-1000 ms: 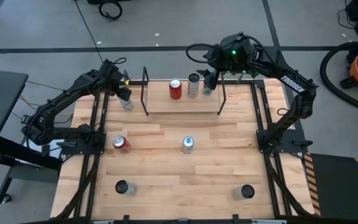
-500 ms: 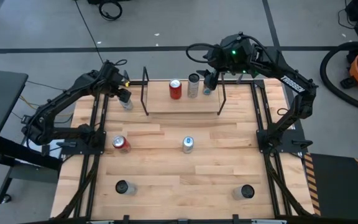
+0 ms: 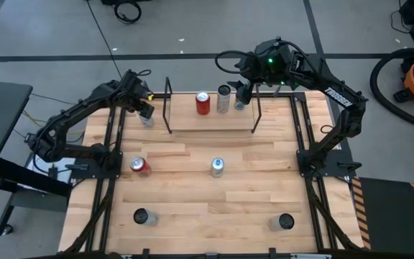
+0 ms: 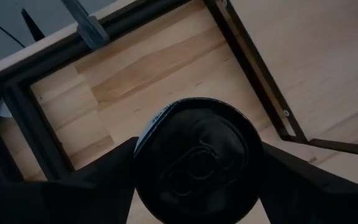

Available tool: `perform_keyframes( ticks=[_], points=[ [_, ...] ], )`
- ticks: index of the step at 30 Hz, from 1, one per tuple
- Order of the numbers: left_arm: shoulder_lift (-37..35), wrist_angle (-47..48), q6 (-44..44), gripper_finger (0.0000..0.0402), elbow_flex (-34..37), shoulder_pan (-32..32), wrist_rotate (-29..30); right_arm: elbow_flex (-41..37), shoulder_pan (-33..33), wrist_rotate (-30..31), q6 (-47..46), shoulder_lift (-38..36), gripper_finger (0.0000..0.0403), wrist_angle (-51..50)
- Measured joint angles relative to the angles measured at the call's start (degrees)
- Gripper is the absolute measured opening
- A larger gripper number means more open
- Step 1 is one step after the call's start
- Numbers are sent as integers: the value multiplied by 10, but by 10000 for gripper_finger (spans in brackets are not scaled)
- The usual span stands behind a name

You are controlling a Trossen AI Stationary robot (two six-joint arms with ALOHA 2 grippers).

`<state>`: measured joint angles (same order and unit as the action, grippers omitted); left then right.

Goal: Place canned beverage on shelf
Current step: Put the top white-blue soda can on the shelf

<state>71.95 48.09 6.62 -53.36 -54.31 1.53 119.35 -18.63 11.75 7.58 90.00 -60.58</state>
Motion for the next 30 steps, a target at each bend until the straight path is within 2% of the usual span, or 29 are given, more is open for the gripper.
perform_keyframes(
  ticks=[5,11,18,30],
  points=[
    [3,-7,-12,263,-3,15,1,0,0,0,1,0,313,0],
    [6,60,-13,263,-48,23,-5,0,0,0,1,0,313,-3],
    [5,115,-24,263,-145,37,-4,0,0,0,1,0,313,-19],
    [5,116,-28,263,-326,49,-3,0,0,0,1,0,313,-22]
  ],
)
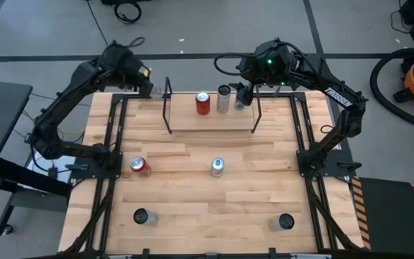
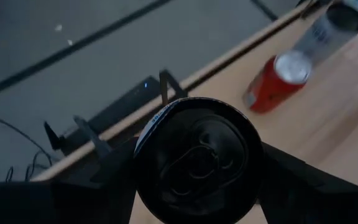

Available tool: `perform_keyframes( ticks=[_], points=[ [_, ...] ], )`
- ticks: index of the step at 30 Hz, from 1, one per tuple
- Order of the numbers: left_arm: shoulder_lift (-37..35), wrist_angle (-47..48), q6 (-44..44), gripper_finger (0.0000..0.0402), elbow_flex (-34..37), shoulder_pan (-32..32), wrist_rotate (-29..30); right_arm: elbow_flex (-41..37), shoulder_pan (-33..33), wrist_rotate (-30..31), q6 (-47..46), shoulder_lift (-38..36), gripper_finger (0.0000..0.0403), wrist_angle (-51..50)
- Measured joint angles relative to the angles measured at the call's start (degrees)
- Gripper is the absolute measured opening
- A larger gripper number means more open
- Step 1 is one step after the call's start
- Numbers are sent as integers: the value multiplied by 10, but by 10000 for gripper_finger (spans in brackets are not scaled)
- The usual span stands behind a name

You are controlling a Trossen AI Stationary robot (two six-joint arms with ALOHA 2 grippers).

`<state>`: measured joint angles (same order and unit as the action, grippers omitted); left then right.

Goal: Place canned beverage on shelf
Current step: Put the top white-blue soda can on the shelf

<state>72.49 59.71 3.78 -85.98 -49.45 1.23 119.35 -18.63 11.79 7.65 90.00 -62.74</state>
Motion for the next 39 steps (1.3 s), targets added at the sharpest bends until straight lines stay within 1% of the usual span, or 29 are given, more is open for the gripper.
perform_keyframes(
  ticks=[4,7,11,13,16,22,27,31,39],
  points=[
    [7,-19,-18,263,-36,6,0,0,0,0,0,0,313,0],
    [13,-39,-32,263,-43,18,-2,0,0,0,0,0,313,0],
    [33,-57,-51,263,-46,33,-41,0,0,0,0,0,313,0],
    [49,-53,-65,263,-46,39,-50,0,0,0,0,0,313,0],
    [81,-56,-91,263,-46,52,-50,0,0,0,0,0,313,0],
    [145,-58,-179,263,-46,79,-49,0,0,0,0,0,313,-3],
    [187,-80,-195,263,-46,97,-54,0,0,0,0,0,313,-14],
    [212,-71,-207,263,-45,99,-64,0,0,0,-6,0,313,-18],
    [226,-68,-209,263,-45,90,-109,0,0,0,-15,0,313,-30]
  ],
)
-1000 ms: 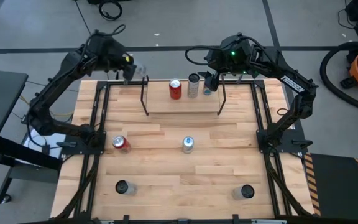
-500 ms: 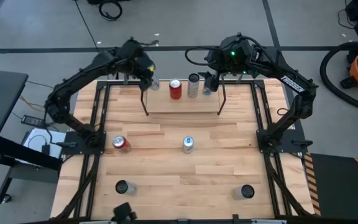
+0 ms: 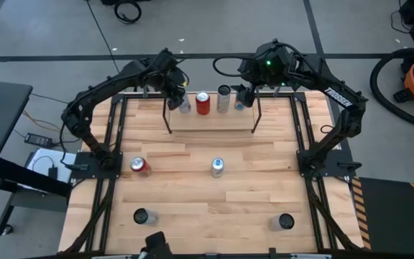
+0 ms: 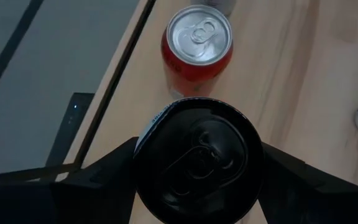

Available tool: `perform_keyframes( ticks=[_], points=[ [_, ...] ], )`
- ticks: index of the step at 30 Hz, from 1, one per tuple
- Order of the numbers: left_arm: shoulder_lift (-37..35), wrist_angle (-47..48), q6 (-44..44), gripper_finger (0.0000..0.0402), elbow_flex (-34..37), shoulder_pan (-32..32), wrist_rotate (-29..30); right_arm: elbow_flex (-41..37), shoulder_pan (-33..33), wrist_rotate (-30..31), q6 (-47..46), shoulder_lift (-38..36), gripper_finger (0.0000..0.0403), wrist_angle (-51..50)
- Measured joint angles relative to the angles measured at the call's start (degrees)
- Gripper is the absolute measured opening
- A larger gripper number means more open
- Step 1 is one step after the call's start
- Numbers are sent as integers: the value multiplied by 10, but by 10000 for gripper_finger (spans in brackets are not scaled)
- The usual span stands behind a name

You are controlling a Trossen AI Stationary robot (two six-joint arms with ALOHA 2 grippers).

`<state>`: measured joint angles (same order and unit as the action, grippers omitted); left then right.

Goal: Place canned beverage on shelf
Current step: Put the top white-blue soda can on the shelf

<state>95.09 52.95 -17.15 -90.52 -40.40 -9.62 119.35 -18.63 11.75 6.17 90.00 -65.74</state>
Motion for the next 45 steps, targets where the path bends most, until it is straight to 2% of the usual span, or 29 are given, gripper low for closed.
perform_keyframes(
  ticks=[9,22,45],
  points=[
    [22,26,0,264,0,-12,-13,0,0,-13,0,0,313,-1],
    [36,10,0,274,0,-26,-12,0,0,-14,0,0,313,-3],
    [51,14,-31,279,-1,-12,-12,0,0,-15,-7,0,313,-16]
  ],
)
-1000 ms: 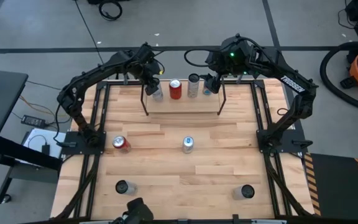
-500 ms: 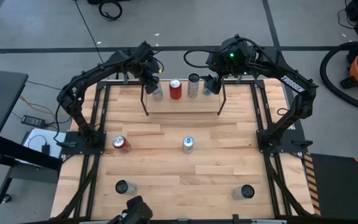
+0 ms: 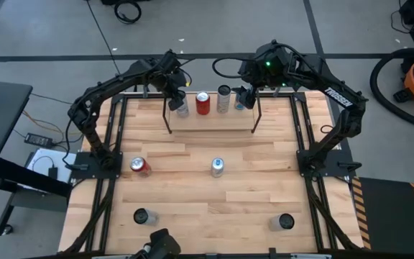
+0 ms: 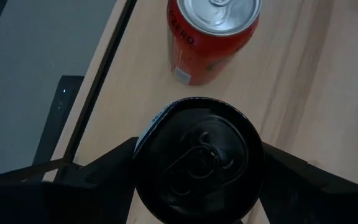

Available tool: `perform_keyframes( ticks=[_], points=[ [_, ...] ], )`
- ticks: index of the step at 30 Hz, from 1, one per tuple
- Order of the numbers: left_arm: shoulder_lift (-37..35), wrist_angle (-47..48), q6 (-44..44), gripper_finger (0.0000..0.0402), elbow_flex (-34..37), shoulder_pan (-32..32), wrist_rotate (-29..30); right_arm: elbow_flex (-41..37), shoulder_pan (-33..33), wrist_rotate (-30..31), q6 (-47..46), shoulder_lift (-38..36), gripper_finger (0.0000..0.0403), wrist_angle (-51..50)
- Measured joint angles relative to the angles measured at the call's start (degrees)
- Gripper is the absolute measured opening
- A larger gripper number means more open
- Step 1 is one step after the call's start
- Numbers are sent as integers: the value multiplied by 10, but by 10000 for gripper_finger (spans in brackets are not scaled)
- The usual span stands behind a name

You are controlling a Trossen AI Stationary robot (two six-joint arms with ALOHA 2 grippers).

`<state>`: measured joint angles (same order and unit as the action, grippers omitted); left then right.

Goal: Place canned beverage on shelf
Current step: Put the top white-blue soda can on the shelf

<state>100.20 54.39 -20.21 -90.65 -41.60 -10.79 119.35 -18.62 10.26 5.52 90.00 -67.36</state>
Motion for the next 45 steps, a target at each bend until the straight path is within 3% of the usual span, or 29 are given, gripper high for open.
perform_keyframes(
  ticks=[20,27,37,45],
  points=[
    [1,-7,15,280,0,7,4,0,0,0,0,0,313,-1],
    [3,-5,14,313,2,8,41,0,0,-1,-25,0,313,-4],
    [3,-7,15,318,2,10,44,0,0,-59,-24,0,313,-30],
    [-13,-5,11,318,-4,21,44,0,2,-61,-24,0,313,-31]
  ],
)
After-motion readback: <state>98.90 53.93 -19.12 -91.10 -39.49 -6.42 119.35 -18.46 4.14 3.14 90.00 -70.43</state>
